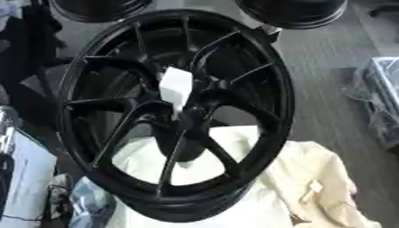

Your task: Pull the pin out of the wheel hub.

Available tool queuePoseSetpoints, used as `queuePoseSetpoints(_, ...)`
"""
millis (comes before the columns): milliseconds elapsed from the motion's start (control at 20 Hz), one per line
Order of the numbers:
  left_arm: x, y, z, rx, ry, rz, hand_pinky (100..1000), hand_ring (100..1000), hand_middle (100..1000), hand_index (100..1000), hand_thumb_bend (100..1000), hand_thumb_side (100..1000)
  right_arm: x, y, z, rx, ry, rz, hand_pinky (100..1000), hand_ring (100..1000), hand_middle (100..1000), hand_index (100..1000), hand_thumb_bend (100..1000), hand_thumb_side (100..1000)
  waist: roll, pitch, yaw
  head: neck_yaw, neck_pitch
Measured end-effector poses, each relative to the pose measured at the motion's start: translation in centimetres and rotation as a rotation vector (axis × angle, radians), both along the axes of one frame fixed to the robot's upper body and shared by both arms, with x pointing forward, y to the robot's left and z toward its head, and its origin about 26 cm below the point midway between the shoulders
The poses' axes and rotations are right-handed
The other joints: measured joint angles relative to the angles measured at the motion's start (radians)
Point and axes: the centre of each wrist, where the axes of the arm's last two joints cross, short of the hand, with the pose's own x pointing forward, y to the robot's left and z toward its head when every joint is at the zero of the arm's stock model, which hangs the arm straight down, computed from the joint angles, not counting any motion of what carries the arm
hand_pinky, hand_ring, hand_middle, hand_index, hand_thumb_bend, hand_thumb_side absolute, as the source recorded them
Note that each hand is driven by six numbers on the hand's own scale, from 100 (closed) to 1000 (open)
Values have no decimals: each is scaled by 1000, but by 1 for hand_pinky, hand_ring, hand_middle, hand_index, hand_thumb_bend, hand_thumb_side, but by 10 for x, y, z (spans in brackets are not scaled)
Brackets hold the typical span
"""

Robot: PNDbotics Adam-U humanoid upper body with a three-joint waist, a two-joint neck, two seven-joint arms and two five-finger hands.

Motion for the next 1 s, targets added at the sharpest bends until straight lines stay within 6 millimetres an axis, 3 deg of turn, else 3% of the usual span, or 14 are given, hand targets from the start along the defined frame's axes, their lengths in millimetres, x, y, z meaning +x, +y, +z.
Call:
queuePoseSetpoints(500, 0, 0, 1, 14, 5, -8, 736, 781, 753, 727, 276, 805, -26, 68, 45, -303, -119, 209, 874, 794, 755, 854, 264, 249, -10, -2, 4, -17, 0)
queuePoseSetpoints(900, 0, 1, 1, 23, 8, -11, 737, 781, 754, 727, 272, 809, -43, 133, 61, -473, -201, 403, 866, 799, 769, 864, 306, 250, -15, -2, 8, -31, 0)
queuePoseSetpoints(950, 0, 1, 1, 24, 8, -11, 737, 781, 754, 727, 272, 809, -44, 141, 61, -493, -208, 426, 865, 800, 764, 865, 432, 207, -15, -2, 9, -33, 0)
queuePoseSetpoints(1000, 0, 1, 1, 24, 9, -12, 737, 781, 753, 726, 271, 809, -45, 149, 61, -516, -215, 450, 865, 801, 770, 865, 336, 248, -15, -2, 10, -35, 0)
